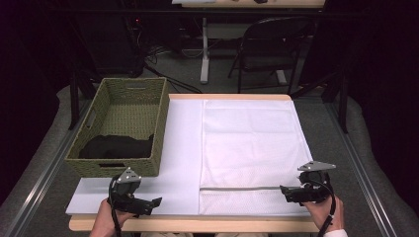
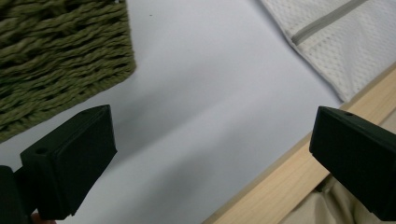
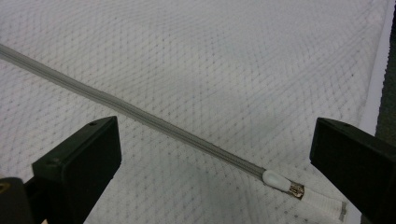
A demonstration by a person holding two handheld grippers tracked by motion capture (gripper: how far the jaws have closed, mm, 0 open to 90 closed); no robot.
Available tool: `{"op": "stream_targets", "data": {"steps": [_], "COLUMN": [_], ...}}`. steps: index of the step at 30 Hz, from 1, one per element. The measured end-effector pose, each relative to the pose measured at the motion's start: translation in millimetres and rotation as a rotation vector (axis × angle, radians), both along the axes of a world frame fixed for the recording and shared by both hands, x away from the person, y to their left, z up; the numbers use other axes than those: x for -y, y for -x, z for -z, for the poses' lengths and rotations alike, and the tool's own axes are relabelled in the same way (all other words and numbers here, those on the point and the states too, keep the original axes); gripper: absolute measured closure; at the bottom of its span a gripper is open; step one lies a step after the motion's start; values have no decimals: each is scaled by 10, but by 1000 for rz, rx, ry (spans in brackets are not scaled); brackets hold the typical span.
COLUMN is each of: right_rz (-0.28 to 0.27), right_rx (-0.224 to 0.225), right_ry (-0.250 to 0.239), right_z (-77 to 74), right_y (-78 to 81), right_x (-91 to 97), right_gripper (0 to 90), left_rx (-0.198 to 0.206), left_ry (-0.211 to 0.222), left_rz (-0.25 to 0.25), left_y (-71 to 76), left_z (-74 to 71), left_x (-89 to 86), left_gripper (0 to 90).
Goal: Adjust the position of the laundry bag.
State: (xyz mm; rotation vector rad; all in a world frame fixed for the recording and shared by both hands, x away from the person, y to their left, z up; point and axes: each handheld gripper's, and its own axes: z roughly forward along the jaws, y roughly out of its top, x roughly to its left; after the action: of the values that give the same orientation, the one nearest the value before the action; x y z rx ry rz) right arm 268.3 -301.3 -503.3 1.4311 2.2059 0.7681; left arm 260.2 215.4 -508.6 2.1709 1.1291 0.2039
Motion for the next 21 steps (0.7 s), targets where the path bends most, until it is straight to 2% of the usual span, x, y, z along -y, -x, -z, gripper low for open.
{"op": "stream_targets", "data": {"steps": [5,7,9,14,15,21], "right_rz": [6,0,-4,-10,-15,-32], "right_rx": [-12,-6,-6,-10,-14,-11], "right_ry": [-17,-5,1,20,22,20], "right_z": [-1,-13,-10,23,33,34], "right_y": [-14,-18,-19,-11,-12,-19], "right_x": [21,-5,-30,-61,-72,-80], "right_gripper": [15,15,16,25,25,35], "left_rx": [-12,0,6,11,4,-11], "left_ry": [24,8,10,8,20,22], "left_rz": [26,43,53,71,72,106], "left_y": [61,78,82,27,13,-59], "left_z": [-8,-12,-16,-27,-24,-12], "left_x": [113,169,211,325,348,496], "left_gripper": [4,4,4,4,4,4]}}
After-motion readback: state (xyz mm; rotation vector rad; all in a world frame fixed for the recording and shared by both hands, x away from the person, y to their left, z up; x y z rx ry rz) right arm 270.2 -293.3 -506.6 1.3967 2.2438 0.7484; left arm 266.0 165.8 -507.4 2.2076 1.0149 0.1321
